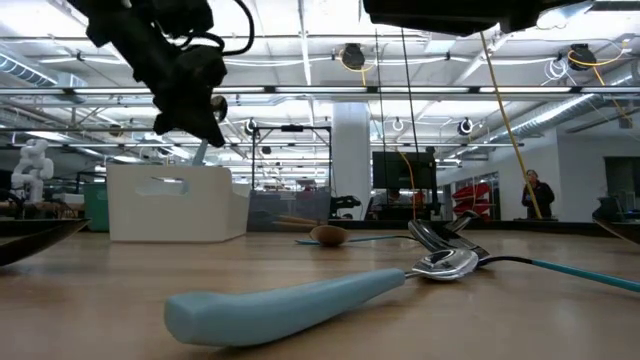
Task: Sort silverware by color (type)
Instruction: Put the light blue spoon into the white bin
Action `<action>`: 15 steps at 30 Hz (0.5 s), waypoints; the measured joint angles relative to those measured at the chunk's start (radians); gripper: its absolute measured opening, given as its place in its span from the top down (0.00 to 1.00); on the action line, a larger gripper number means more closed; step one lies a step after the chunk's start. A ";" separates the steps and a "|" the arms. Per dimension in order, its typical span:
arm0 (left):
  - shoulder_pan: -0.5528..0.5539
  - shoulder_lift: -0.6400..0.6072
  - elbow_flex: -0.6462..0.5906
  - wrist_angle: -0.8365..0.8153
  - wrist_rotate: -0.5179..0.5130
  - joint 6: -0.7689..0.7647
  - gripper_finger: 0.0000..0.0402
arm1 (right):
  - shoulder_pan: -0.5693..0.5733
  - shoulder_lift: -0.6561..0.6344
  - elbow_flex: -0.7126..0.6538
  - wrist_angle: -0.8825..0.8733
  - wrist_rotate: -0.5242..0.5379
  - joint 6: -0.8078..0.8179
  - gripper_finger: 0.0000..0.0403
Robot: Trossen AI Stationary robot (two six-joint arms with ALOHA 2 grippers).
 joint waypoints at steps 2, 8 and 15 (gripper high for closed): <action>0.012 0.000 -0.023 0.040 0.046 -0.009 1.00 | 0.000 0.000 0.000 -0.001 0.000 0.001 0.36; 0.011 0.010 -0.074 0.094 0.063 -0.053 1.00 | 0.000 0.000 0.000 0.000 0.000 0.002 0.36; -0.011 0.040 -0.095 0.100 -0.028 -0.096 1.00 | 0.000 0.000 0.000 0.000 0.000 0.002 0.36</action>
